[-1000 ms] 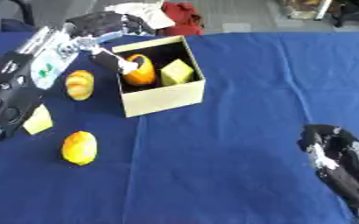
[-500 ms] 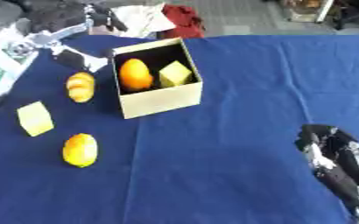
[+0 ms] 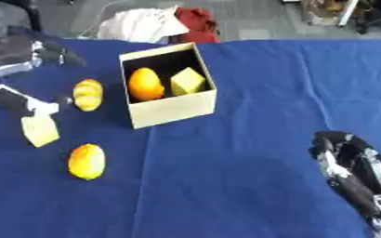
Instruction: Pick up objects on the table and place them in the box.
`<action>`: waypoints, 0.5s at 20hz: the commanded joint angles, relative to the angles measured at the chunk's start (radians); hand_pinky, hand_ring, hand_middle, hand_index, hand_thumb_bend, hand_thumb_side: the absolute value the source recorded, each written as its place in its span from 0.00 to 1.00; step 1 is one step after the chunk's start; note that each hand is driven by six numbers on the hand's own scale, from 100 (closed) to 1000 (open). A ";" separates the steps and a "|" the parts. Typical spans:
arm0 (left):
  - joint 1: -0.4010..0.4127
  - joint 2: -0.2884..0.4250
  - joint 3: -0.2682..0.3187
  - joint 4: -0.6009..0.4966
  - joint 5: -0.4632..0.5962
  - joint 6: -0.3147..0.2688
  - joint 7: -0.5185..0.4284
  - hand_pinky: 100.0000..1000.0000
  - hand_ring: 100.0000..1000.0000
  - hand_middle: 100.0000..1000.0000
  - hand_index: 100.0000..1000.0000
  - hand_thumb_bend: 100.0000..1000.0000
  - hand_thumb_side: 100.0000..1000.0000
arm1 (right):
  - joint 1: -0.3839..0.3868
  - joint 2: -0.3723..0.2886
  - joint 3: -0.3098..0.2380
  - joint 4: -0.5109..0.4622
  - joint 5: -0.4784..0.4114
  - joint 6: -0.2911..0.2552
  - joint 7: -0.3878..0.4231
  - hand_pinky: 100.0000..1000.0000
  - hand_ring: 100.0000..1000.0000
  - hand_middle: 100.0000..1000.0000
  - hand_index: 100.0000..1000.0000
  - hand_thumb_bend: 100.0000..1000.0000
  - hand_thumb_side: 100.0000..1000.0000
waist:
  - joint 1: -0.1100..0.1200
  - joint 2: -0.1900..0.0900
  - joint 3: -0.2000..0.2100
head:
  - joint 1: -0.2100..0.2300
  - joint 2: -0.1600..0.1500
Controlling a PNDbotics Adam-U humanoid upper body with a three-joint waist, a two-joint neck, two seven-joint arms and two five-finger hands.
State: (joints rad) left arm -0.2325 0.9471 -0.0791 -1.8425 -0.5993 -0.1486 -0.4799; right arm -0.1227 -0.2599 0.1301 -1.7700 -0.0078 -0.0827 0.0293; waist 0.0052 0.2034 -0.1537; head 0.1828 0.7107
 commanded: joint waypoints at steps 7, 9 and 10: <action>0.059 -0.032 0.050 0.121 -0.096 0.115 0.053 0.82 0.76 0.79 0.92 0.12 0.50 | -0.005 -0.018 -0.009 -0.014 0.006 0.002 -0.005 0.60 0.58 0.54 0.66 0.00 0.37 | 0.009 -0.015 0.006 | -0.009 -0.010; 0.054 -0.038 0.049 0.159 -0.113 0.125 0.063 0.81 0.75 0.79 0.93 0.14 0.52 | -0.005 -0.018 -0.008 -0.013 0.006 0.002 -0.005 0.60 0.58 0.54 0.66 0.00 0.37 | 0.007 -0.015 0.006 | -0.008 -0.008; 0.052 -0.040 0.047 0.176 -0.120 0.126 0.065 0.81 0.76 0.79 0.93 0.16 0.53 | -0.005 -0.018 -0.008 -0.013 0.005 0.002 -0.005 0.60 0.58 0.54 0.66 0.00 0.37 | 0.007 -0.015 0.006 | -0.009 -0.008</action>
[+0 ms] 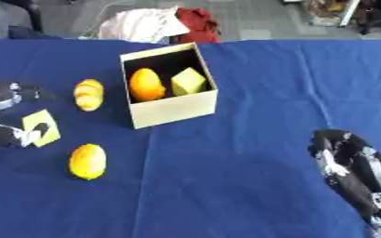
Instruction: Pick up objects on the table and place them in the box.
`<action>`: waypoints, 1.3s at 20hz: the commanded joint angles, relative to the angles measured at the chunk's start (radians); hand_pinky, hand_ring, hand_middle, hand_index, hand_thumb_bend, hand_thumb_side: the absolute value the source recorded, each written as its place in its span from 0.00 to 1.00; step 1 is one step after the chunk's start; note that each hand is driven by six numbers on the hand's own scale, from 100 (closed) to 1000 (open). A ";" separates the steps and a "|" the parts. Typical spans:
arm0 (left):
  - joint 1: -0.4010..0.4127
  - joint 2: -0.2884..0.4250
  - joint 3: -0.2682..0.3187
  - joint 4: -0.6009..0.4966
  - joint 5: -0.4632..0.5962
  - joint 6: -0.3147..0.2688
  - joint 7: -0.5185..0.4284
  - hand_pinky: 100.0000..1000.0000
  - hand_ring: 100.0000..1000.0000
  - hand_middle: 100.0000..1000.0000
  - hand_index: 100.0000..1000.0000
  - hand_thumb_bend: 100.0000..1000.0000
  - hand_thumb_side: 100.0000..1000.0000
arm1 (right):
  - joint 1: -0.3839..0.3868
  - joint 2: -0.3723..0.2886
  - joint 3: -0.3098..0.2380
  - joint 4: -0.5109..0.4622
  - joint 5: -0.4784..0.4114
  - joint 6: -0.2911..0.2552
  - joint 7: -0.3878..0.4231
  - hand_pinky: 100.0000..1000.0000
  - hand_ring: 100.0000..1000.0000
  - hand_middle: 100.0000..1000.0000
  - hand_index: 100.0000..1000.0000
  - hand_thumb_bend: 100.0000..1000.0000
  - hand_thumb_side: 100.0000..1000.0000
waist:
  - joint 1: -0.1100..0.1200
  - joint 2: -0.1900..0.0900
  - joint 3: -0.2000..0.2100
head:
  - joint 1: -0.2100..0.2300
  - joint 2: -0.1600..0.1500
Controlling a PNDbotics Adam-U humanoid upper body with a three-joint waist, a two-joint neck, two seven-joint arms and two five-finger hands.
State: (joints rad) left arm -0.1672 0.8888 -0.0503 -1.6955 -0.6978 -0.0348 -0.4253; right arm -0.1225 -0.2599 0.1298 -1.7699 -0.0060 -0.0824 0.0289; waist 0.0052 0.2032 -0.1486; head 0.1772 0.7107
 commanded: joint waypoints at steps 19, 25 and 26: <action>-0.061 -0.027 -0.016 0.218 -0.063 -0.008 0.016 0.72 0.58 0.60 0.78 0.20 0.19 | -0.006 -0.019 -0.006 -0.011 0.002 0.005 -0.003 0.60 0.58 0.54 0.66 0.00 0.37 | 0.006 -0.013 -0.005 | -0.006 -0.007; -0.101 -0.006 0.013 0.124 -0.024 0.000 0.083 0.68 0.48 0.47 0.68 0.03 0.15 | -0.005 -0.020 -0.005 -0.010 0.002 0.006 -0.004 0.60 0.58 0.54 0.66 0.00 0.38 | 0.008 -0.014 -0.005 | -0.008 -0.005; -0.120 0.004 0.015 0.101 -0.010 -0.001 0.092 0.68 0.48 0.47 0.68 0.03 0.14 | -0.005 -0.021 -0.005 -0.010 0.002 0.006 -0.003 0.60 0.58 0.54 0.66 0.00 0.38 | 0.008 -0.015 -0.005 | -0.008 -0.004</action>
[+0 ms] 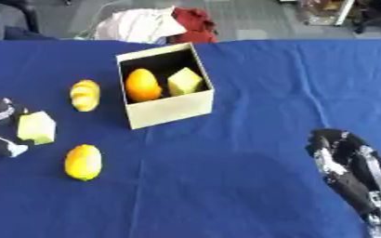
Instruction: Pick up objects on the table and place them in the box.
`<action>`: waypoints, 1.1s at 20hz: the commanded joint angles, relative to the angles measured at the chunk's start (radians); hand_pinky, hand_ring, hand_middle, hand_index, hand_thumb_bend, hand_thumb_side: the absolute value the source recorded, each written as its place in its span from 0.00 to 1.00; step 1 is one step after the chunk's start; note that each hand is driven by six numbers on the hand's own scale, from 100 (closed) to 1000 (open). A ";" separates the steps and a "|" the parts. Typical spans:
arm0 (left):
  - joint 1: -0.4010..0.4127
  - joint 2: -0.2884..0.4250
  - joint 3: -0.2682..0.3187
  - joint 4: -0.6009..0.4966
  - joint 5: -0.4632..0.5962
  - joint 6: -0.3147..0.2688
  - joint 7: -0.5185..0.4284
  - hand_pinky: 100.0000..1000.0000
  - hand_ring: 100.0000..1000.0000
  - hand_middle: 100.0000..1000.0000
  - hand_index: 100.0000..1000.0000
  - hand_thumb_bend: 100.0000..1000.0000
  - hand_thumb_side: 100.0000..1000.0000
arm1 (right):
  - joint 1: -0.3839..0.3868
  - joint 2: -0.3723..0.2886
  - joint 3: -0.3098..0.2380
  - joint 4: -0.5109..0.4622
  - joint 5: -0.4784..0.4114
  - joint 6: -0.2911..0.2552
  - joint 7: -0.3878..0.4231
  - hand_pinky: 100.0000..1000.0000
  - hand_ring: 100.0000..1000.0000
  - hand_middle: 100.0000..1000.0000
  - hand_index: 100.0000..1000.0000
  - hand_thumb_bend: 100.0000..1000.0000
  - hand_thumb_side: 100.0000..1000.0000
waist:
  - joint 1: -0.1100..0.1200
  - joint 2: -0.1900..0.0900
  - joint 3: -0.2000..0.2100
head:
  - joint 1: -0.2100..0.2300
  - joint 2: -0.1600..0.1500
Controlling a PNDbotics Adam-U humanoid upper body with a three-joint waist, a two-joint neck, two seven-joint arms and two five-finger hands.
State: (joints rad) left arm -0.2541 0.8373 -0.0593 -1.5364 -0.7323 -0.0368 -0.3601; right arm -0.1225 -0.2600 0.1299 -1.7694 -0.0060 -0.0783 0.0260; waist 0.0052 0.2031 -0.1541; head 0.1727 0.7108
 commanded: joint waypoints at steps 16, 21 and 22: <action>-0.619 -0.170 -0.188 0.252 -0.048 -0.131 -0.014 0.70 0.53 0.53 0.73 0.03 0.13 | -0.009 -0.013 0.023 -0.002 -0.009 0.003 0.027 0.60 0.58 0.54 0.66 0.00 0.38 | -0.005 -0.030 -0.048 | 0.020 -0.004; -0.656 -0.248 -0.213 0.355 -0.104 -0.184 0.004 0.72 0.58 0.58 0.78 0.05 0.13 | -0.013 -0.012 0.028 -0.002 -0.015 0.005 0.032 0.60 0.58 0.54 0.66 0.00 0.39 | -0.010 -0.026 -0.060 | 0.030 0.003; -0.658 -0.257 -0.219 0.361 -0.110 -0.194 0.006 0.72 0.59 0.60 0.79 0.06 0.13 | -0.013 -0.011 0.028 -0.002 -0.015 0.005 0.033 0.60 0.58 0.54 0.66 0.00 0.39 | -0.010 -0.026 -0.061 | 0.031 0.004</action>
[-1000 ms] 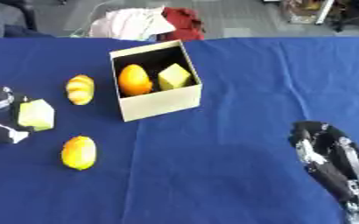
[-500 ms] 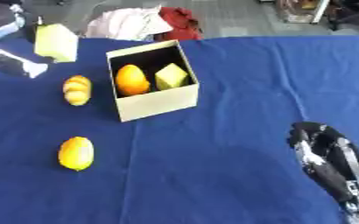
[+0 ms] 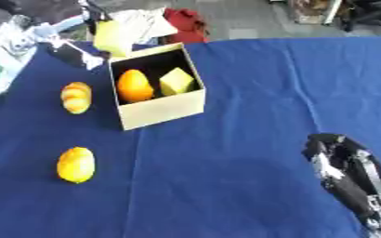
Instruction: Pick up objects on the table and place them in the box.
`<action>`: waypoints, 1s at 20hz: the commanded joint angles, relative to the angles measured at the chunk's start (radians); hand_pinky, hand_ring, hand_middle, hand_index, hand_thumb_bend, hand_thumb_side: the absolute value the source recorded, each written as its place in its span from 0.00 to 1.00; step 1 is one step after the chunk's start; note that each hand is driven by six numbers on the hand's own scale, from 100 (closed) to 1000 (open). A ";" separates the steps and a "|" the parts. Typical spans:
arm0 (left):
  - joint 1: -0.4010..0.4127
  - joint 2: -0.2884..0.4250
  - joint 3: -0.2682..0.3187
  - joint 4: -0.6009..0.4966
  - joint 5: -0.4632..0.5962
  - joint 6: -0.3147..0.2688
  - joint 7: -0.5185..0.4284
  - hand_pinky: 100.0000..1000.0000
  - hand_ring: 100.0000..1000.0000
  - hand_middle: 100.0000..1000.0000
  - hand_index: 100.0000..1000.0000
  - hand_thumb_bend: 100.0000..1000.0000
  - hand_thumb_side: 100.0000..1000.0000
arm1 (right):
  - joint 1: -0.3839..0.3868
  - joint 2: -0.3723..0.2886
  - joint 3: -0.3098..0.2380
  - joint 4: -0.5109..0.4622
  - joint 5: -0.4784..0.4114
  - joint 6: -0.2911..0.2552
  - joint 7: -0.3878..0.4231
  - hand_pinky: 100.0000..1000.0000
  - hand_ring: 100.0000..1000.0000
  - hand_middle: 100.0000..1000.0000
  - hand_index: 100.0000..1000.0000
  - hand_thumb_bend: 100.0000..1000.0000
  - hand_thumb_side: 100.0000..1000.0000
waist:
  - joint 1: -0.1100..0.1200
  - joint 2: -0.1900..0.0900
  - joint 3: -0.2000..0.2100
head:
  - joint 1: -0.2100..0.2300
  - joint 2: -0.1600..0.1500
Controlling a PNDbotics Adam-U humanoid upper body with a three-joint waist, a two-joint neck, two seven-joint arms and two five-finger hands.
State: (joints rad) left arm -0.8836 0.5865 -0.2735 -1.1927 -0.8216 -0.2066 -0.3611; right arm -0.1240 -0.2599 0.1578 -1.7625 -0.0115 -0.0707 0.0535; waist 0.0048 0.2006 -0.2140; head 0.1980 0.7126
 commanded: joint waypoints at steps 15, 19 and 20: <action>0.017 0.046 -0.020 -0.074 -0.067 -0.094 -0.099 0.88 0.86 0.92 1.00 0.26 0.71 | -0.009 -0.014 -0.004 -0.007 -0.008 -0.003 0.003 0.60 0.58 0.54 0.66 0.00 0.39 | -0.009 -0.024 0.014 | -0.001 0.004; 0.027 0.058 -0.017 -0.081 -0.078 -0.098 -0.111 0.89 0.87 0.94 1.00 0.31 0.79 | -0.008 -0.013 -0.005 -0.007 -0.007 -0.004 0.003 0.60 0.58 0.54 0.66 0.00 0.38 | -0.009 -0.025 0.017 | -0.003 0.003; 0.033 0.067 -0.016 -0.094 -0.069 -0.104 -0.114 0.89 0.86 0.93 1.00 0.29 0.79 | -0.008 -0.014 -0.006 -0.006 -0.006 -0.003 0.003 0.60 0.58 0.54 0.66 0.00 0.38 | -0.009 -0.025 0.018 | -0.004 0.002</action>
State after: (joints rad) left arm -0.8358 0.6152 -0.3037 -1.2631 -0.8925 -0.3062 -0.4709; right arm -0.1239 -0.2598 0.1607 -1.7572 -0.0121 -0.0721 0.0564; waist 0.0048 0.2006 -0.1970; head 0.1969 0.7202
